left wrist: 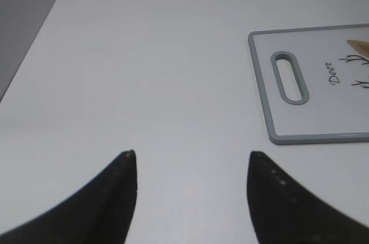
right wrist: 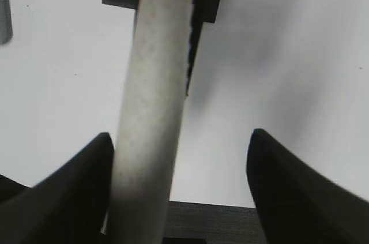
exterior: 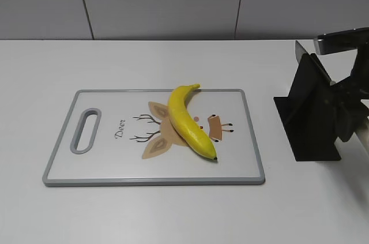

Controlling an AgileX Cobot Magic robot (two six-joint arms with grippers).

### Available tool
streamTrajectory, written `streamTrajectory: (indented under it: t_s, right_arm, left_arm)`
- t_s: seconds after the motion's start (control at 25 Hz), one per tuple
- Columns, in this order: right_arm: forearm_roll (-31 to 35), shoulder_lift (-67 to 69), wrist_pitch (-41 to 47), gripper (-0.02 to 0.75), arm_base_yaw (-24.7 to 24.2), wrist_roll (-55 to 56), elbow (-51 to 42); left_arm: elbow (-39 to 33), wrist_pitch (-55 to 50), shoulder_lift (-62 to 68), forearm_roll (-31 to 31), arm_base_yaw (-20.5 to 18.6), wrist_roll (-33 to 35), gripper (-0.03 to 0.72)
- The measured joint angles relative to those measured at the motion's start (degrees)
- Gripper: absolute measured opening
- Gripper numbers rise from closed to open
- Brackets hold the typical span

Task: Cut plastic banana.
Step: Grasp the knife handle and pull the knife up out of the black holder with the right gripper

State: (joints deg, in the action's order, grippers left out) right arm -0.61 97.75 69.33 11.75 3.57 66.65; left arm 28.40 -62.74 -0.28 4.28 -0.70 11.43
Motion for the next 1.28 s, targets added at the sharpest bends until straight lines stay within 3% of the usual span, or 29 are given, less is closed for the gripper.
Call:
streamTrajectory:
  t_s: [0.28, 0.48, 0.88, 1.28]
  right_arm:
    - [0.6, 1.3, -0.3, 0.429, 0.0, 0.1, 0.0]
    - [2.4, 1.3, -0.2, 0.200, 0.1, 0.4, 0.0]
    - [3.5, -3.6, -0.2, 0.185, 0.1, 0.3, 0.0]
    - [9.3, -11.4, 0.4, 0.178, 0.2, -5.8, 0.4]
  left_arm:
    - [0.0, 0.0, 0.0, 0.0, 0.0, 0.0, 0.589]
    - [0.0, 0.0, 0.0, 0.0, 0.0, 0.0, 0.589]
    - [0.0, 0.0, 0.0, 0.0, 0.0, 0.0, 0.585]
    - [0.0, 0.2, 0.0, 0.0, 0.0, 0.0, 0.585]
